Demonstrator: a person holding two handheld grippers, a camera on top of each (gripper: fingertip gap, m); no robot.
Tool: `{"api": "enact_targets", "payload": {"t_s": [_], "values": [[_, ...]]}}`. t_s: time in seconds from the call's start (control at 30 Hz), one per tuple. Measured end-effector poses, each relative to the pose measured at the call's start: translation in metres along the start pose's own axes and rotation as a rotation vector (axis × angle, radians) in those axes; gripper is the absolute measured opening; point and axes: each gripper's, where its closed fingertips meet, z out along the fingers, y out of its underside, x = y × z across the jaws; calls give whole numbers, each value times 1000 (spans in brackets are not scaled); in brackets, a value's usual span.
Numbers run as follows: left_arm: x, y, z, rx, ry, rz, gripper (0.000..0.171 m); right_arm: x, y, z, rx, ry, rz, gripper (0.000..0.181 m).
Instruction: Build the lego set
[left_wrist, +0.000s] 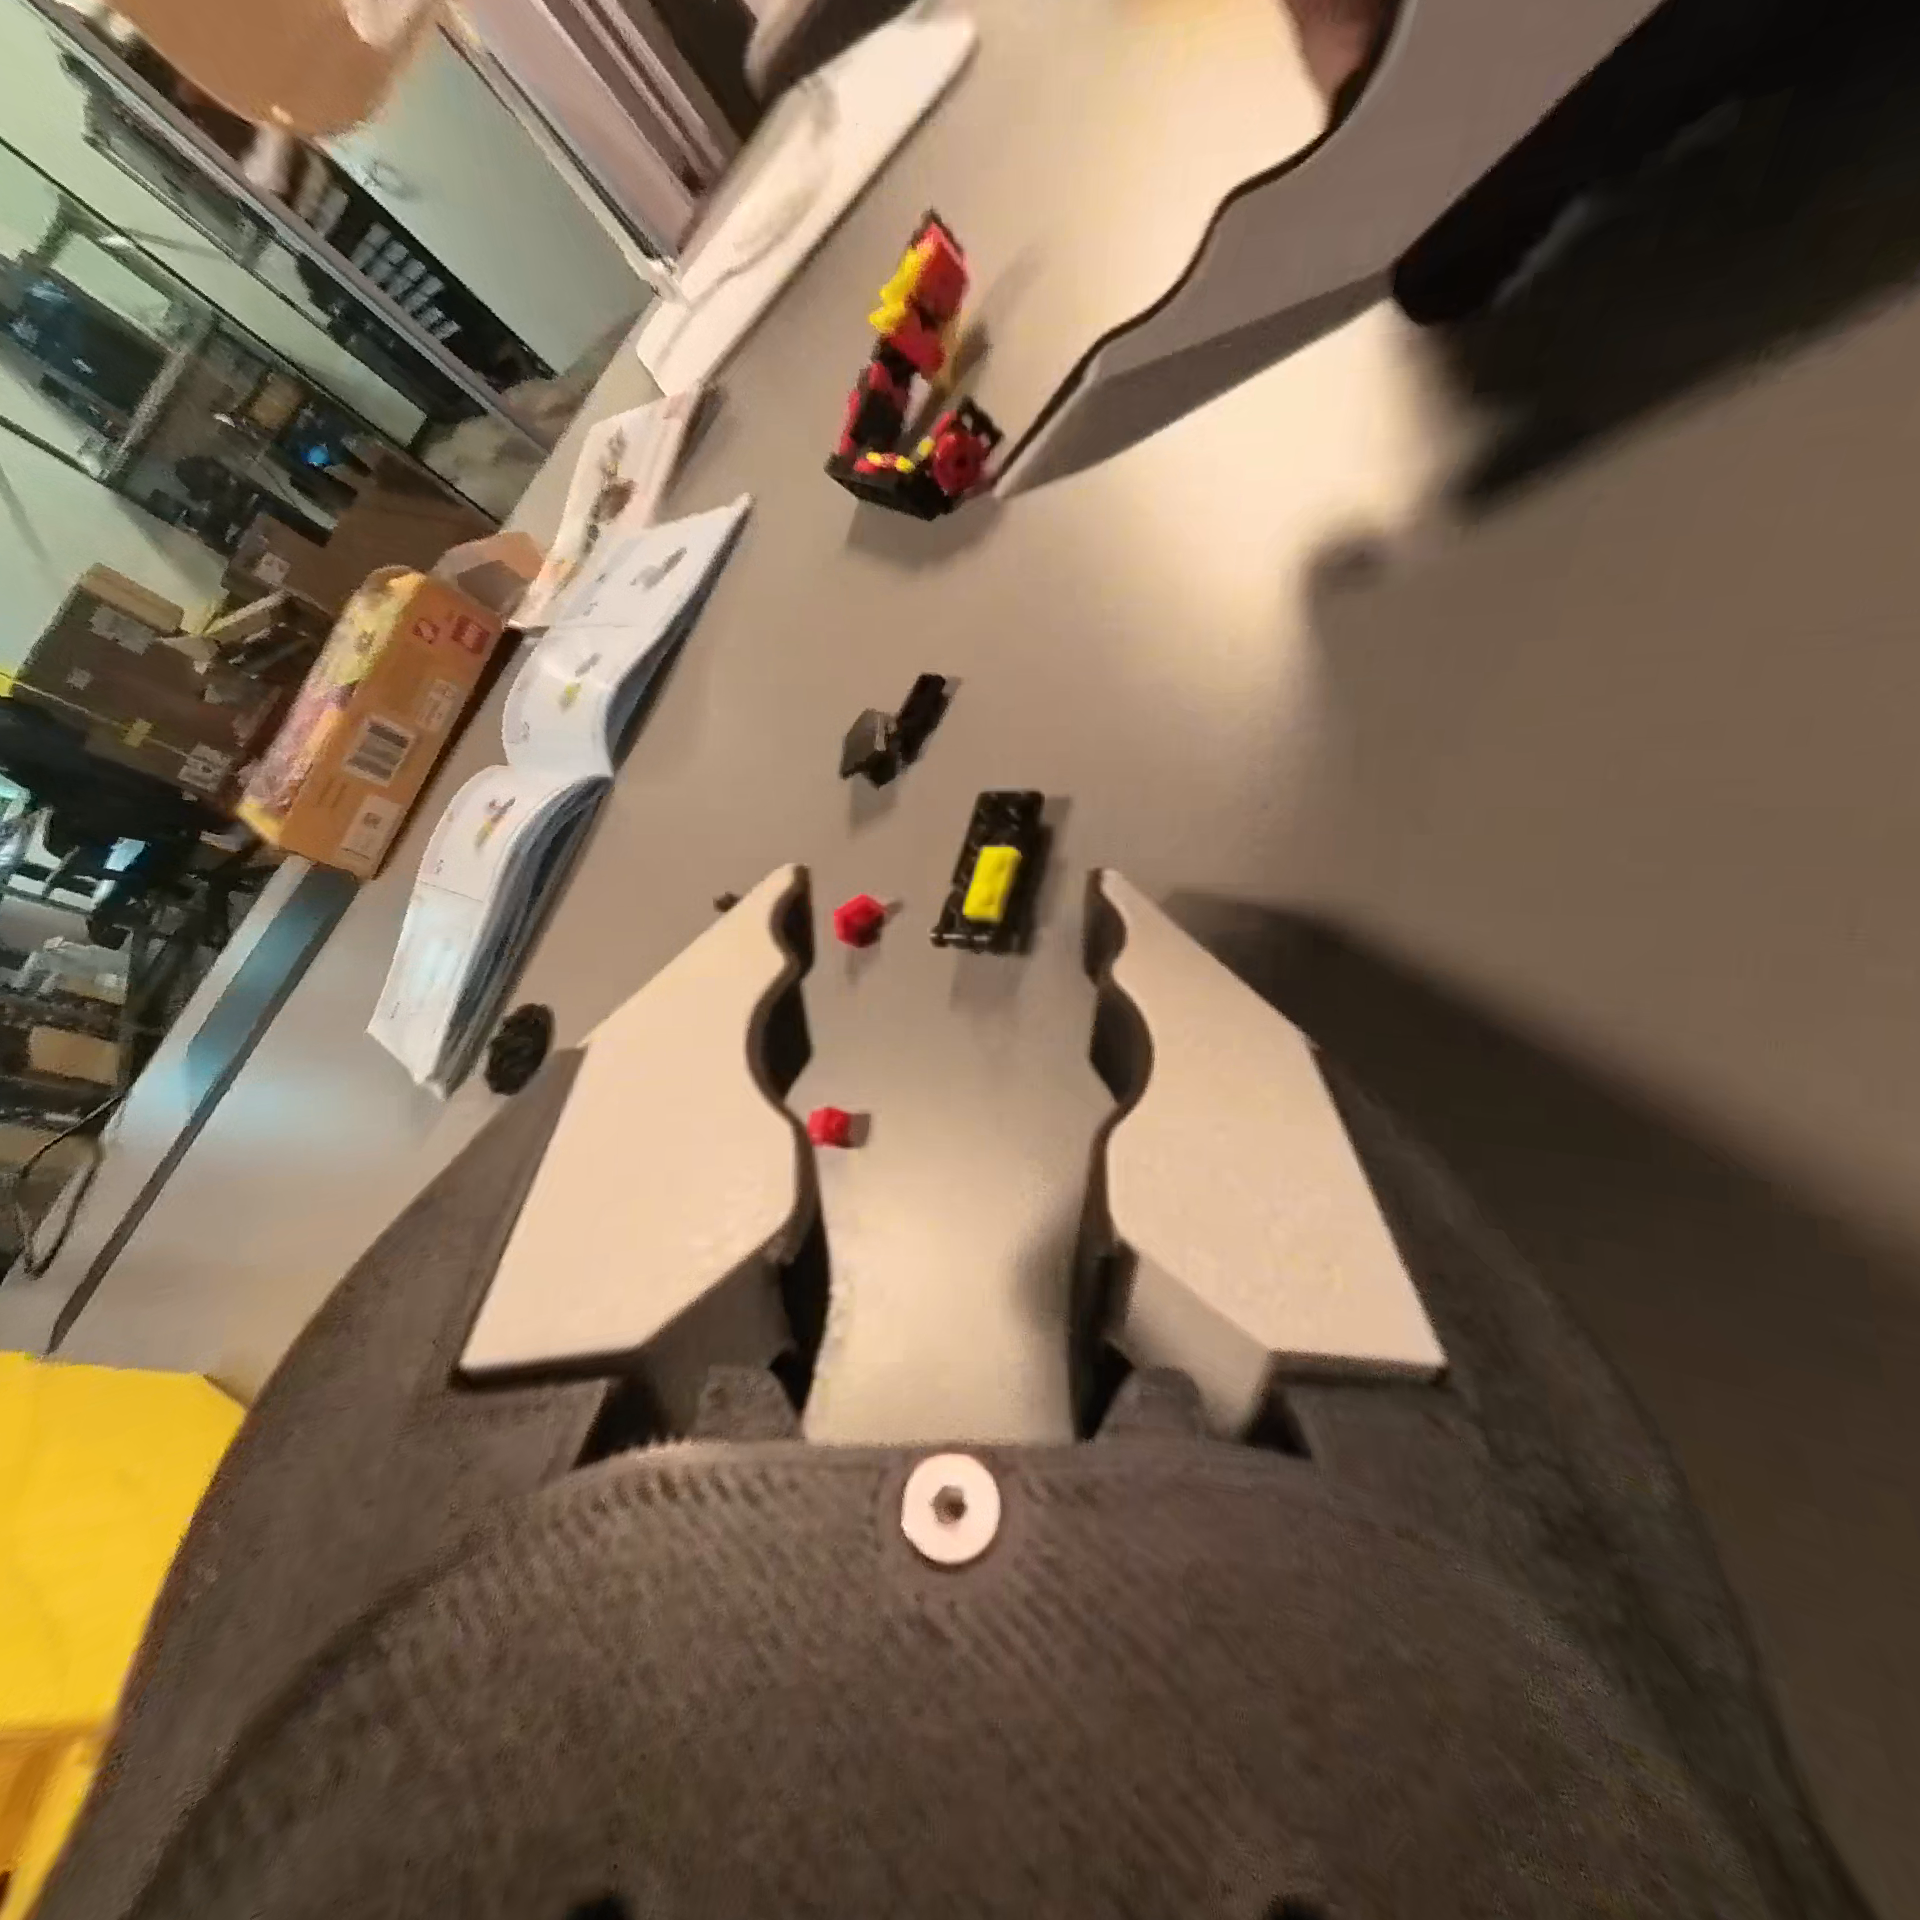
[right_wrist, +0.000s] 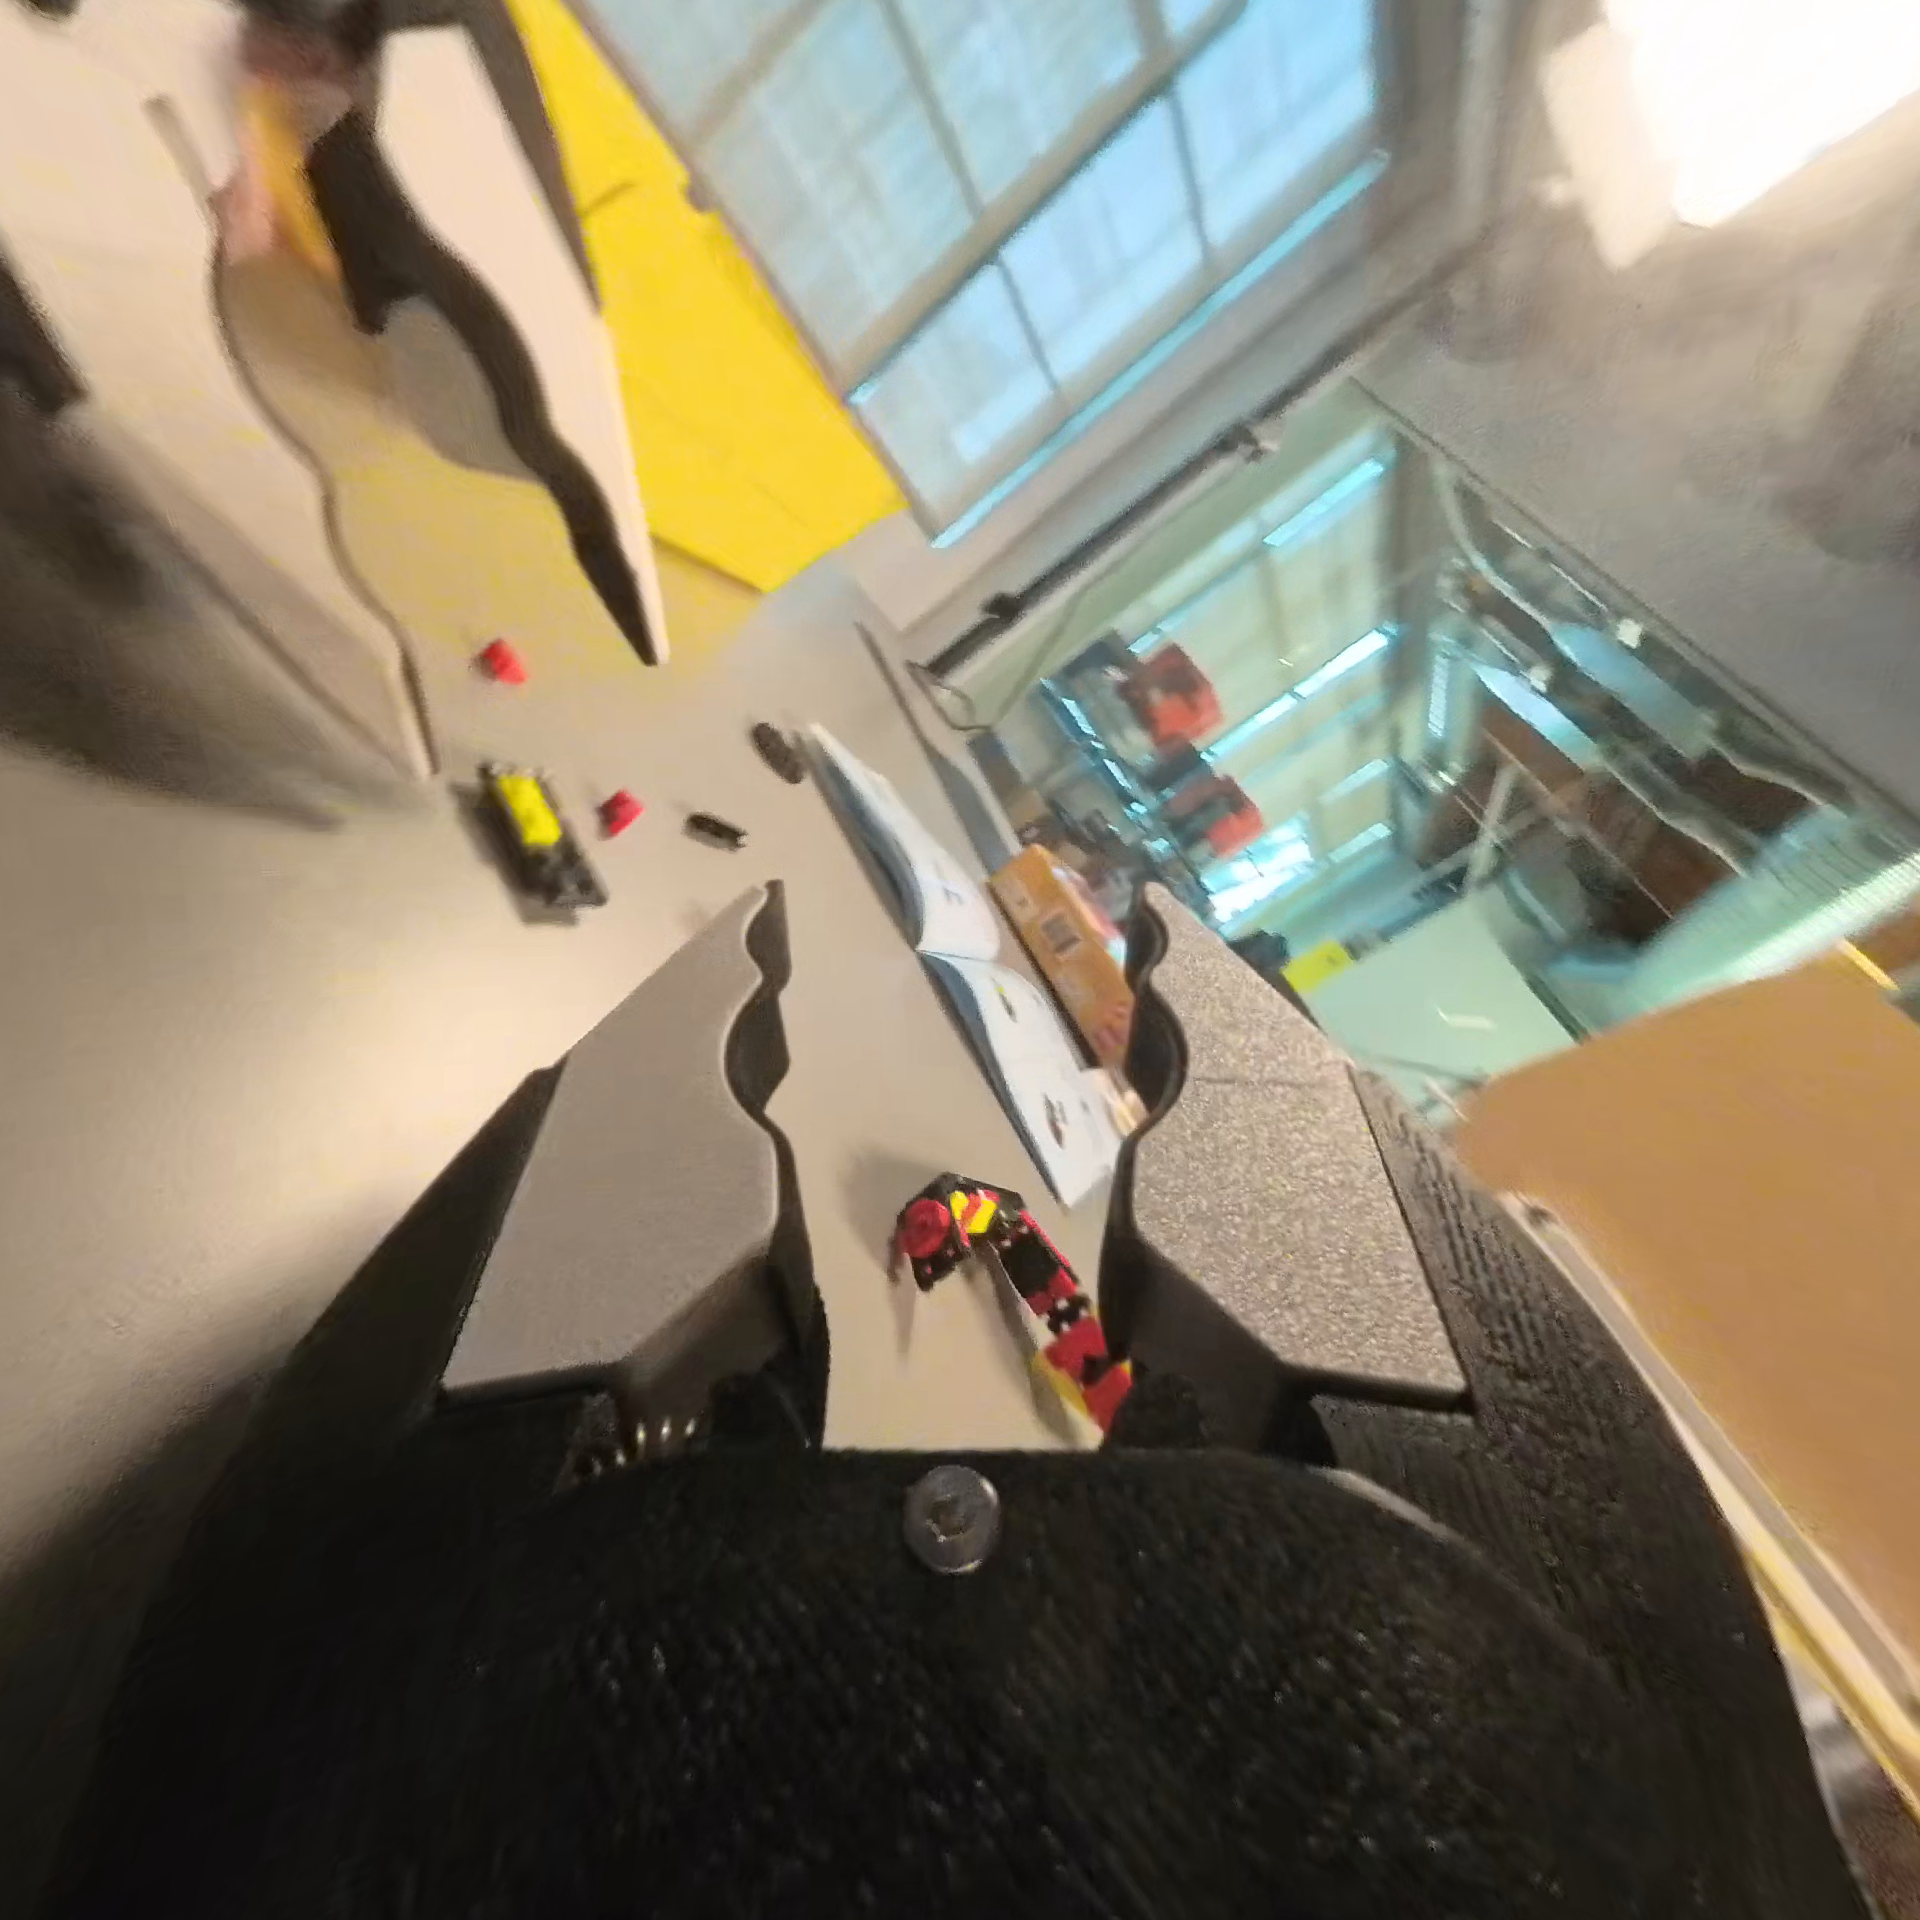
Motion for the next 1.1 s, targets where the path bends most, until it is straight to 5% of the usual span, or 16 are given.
{"api": "enact_targets", "payload": {"t_s": [0.23,0.37,0.5,0.63,0.83,1.1], "values": [[-19,-45,-32,303,-207,21,87,37,-66,-78,-20,450,196,73],[-15,-71,-52,495,-216,11,95,14,-103,-124,18,588,313,87],[-18,-91,-71,653,-245,-34,102,-12,-117,-157,-53,643,239,95],[-21,-103,-75,747,-248,-86,121,1,-95,-233,-205,846,224,100],[-3,-125,-59,796,-184,-113,154,-6,-67,-405,-569,1206,168,104],[34,-170,-37,822,-57,-151,157,-82,-120,-563,-1100,1427,-62,104]]}}
